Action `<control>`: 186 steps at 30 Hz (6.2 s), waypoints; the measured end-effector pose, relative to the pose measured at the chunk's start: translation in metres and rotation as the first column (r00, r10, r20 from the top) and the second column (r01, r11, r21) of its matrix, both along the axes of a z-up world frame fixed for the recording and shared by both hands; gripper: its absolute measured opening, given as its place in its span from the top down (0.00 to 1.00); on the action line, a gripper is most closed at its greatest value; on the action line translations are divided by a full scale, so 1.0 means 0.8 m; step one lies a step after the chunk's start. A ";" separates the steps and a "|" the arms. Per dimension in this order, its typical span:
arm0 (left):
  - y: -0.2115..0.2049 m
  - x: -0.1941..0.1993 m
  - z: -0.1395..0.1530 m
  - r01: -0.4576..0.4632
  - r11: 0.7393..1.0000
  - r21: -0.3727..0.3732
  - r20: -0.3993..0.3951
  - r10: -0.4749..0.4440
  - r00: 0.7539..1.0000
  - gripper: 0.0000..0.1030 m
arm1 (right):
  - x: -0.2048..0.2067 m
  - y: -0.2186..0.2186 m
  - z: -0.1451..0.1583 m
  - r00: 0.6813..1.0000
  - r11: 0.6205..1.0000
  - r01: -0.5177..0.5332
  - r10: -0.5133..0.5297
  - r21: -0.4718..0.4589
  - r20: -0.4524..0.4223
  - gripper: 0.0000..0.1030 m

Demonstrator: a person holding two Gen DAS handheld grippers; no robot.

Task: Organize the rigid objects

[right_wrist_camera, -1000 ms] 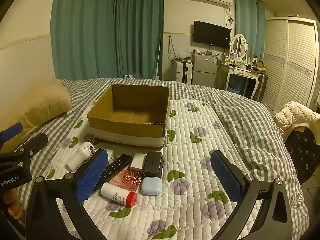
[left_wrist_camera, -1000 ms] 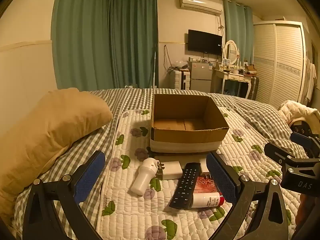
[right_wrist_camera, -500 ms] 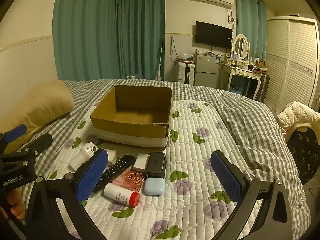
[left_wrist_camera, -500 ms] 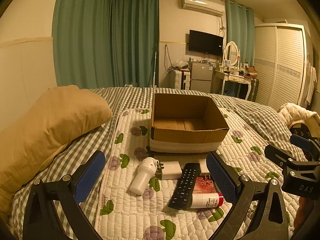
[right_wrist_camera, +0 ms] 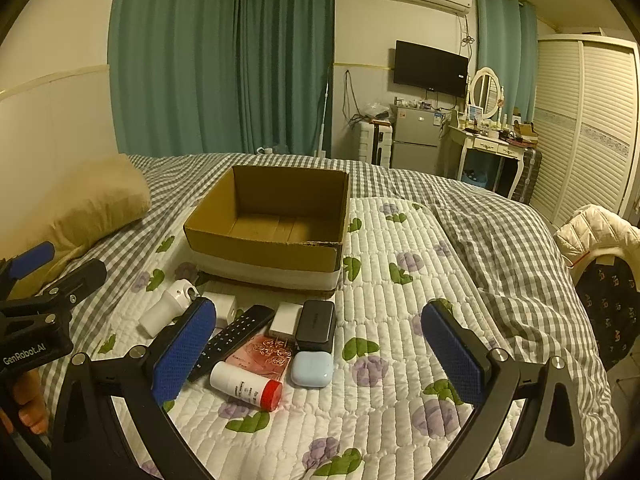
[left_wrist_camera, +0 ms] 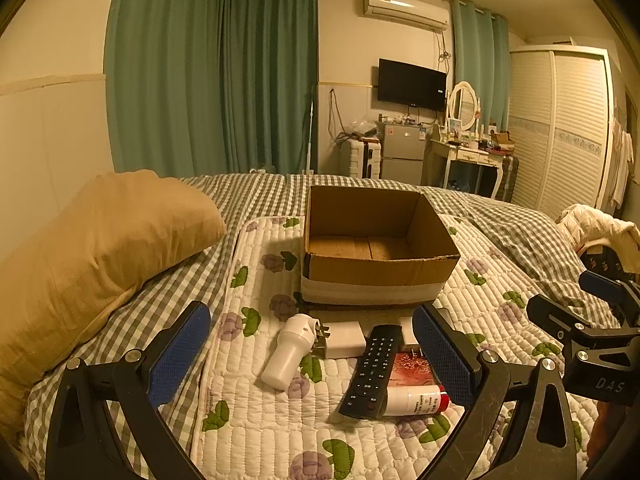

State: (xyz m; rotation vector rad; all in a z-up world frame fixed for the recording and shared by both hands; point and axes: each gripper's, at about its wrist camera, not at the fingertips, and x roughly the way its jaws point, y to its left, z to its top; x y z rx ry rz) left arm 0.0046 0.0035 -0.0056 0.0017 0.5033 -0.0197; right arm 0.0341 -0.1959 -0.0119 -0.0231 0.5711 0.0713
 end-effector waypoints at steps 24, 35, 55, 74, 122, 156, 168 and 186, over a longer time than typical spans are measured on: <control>-0.001 0.000 -0.006 -0.007 1.000 0.017 -0.014 0.007 1.000 0.00 | 0.000 -0.002 -0.004 1.000 1.000 0.002 -0.002 0.010 -0.015 0.00; -0.005 0.001 -0.004 -0.001 1.000 0.018 -0.014 0.002 1.000 0.00 | -0.001 -0.002 -0.005 1.000 1.000 0.003 -0.002 0.009 -0.017 0.00; -0.016 0.047 -0.036 0.007 0.999 0.038 -0.147 -0.001 0.989 0.01 | 0.034 -0.012 0.000 0.995 0.998 -0.032 0.027 -0.050 -0.096 0.00; -0.074 0.152 -0.182 0.158 0.985 0.068 -0.474 -0.107 0.874 0.16 | 0.130 -0.013 -0.160 0.906 0.995 -0.094 0.078 -0.017 -0.415 0.11; -0.058 0.202 0.035 0.139 0.989 0.045 -0.304 -0.119 0.945 0.60 | 0.162 -0.004 0.052 0.973 0.986 -0.158 0.164 0.051 -0.160 0.48; -0.064 0.327 -0.024 0.112 0.988 0.106 -0.330 -0.071 0.941 0.29 | 0.377 -0.013 0.003 0.976 0.991 -0.094 0.111 0.098 -0.189 0.23; -0.027 0.182 0.082 0.067 0.992 0.112 -0.231 -0.039 0.972 0.08 | 0.208 -0.013 0.136 0.996 0.998 -0.041 0.037 -0.046 -0.084 0.05; 0.039 0.081 -0.072 0.028 0.997 0.067 -0.328 -0.005 0.945 0.06 | 0.072 0.054 -0.048 0.952 0.996 -0.077 0.060 -0.046 -0.300 0.00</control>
